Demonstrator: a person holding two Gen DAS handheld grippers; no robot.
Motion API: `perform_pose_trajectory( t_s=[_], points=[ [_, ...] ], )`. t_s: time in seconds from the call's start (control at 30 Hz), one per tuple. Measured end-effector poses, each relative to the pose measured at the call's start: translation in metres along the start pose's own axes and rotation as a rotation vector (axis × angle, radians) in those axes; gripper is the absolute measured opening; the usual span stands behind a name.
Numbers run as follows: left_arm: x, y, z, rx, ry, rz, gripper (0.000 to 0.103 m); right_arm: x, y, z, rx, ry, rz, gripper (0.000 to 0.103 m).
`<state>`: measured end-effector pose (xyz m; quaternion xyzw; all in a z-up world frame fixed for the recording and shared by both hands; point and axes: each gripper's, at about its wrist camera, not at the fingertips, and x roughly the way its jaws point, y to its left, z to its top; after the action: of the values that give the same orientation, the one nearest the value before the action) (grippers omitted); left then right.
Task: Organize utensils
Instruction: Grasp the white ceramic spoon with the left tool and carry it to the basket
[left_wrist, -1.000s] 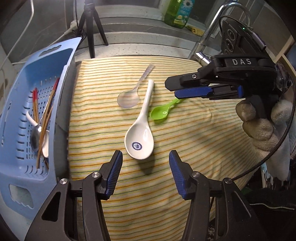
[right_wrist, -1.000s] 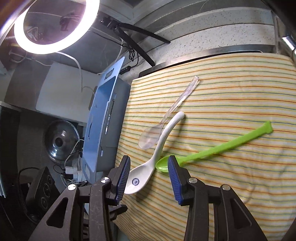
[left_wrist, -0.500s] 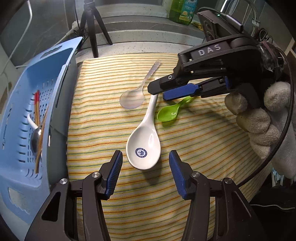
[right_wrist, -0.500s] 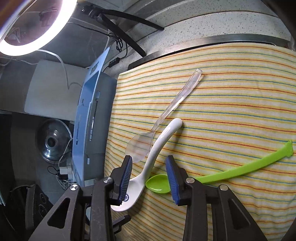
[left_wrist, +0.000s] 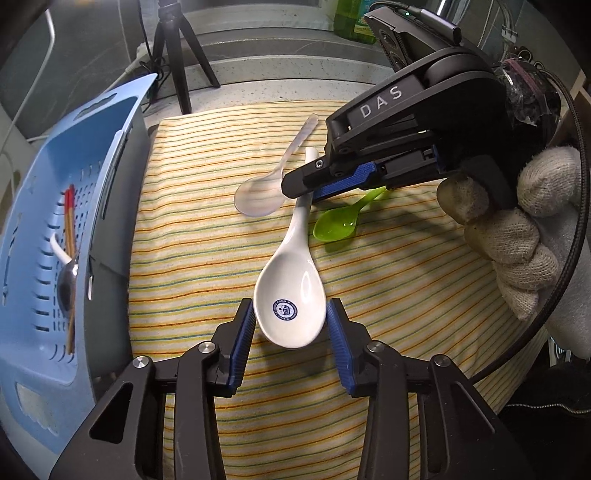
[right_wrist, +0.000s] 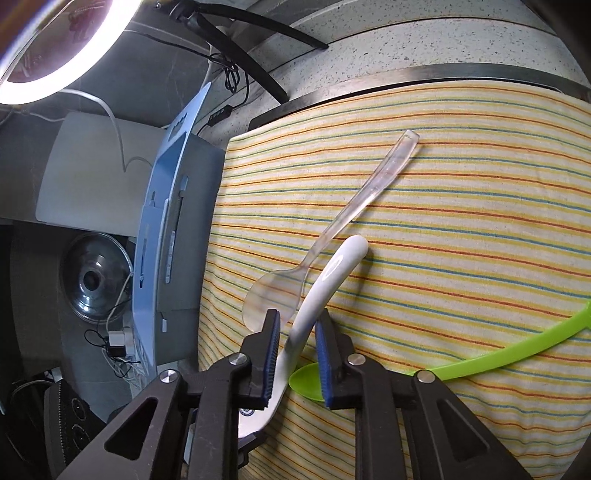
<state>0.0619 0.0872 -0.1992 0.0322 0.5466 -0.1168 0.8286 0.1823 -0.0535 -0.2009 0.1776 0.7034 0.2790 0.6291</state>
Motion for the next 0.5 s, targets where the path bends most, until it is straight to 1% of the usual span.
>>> perform_pose_trajectory(
  t_s=[0.07, 0.27, 0.37, 0.5],
  points=[
    [0.0, 0.001, 0.0, 0.001, 0.0, -0.003, 0.038, 0.001, -0.001, 0.0, 0.003, -0.001, -0.005, 0.013],
    [-0.003, 0.003, -0.001, -0.011, -0.003, -0.023, 0.038, -0.003, 0.001, -0.002, 0.005, -0.009, -0.001, 0.013],
    [-0.009, 0.006, -0.001, -0.024, -0.016, -0.043, 0.038, -0.008, 0.004, -0.003, 0.008, -0.019, 0.006, 0.012],
    [-0.022, 0.008, -0.001, -0.027, -0.042, -0.051, 0.038, -0.017, 0.015, -0.003, -0.009, -0.034, 0.012, 0.012]
  ],
)
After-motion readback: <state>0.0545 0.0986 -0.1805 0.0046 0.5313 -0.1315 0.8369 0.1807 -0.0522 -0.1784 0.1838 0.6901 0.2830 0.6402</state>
